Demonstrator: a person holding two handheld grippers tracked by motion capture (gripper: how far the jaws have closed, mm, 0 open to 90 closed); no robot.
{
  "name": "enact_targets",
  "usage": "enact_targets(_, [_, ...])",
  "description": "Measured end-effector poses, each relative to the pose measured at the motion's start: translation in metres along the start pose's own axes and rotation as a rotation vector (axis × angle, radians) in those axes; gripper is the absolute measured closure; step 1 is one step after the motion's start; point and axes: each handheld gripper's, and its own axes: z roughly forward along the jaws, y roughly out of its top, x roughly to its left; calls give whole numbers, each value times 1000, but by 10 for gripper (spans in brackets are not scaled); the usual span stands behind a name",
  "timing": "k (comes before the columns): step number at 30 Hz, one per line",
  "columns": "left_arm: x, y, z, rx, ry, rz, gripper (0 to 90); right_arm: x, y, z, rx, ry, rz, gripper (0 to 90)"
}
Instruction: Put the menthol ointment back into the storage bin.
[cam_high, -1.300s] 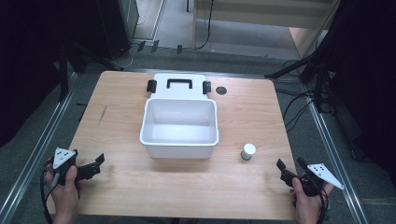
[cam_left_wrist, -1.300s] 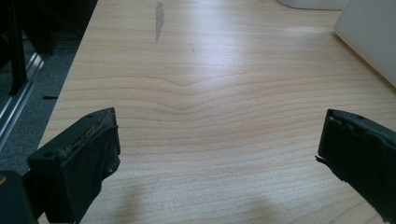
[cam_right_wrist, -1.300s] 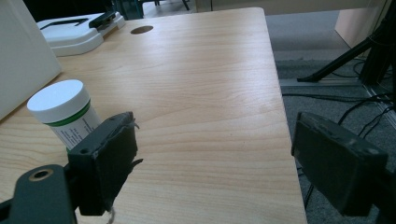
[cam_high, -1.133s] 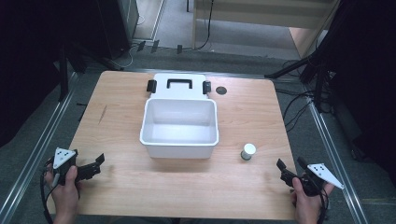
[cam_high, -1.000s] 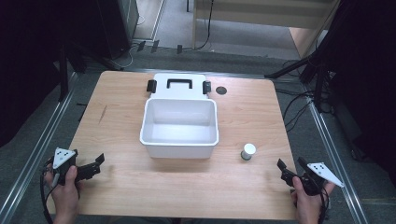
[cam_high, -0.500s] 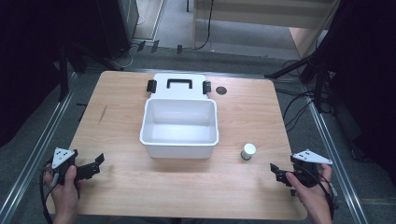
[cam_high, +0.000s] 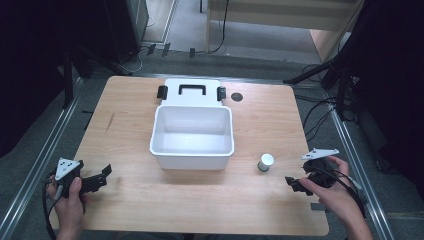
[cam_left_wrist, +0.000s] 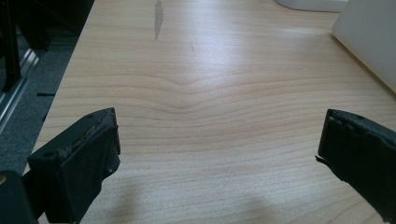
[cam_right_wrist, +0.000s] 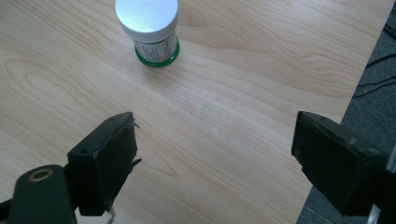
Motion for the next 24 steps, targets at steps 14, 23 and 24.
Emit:
enact_targets(14, [1, 0, 0, -1, -10, -13, 0, 11, 33, 14, 207, 49, -101, 142])
enact_targets(23, [2, 0, 0, -2, -13, -18, 0, 21, 53, 20, 301, 75, -172, 142])
enact_targets(24, [2, 0, 0, -2, -13, -18, 0, 21, 53, 20, 301, 75, -172, 142])
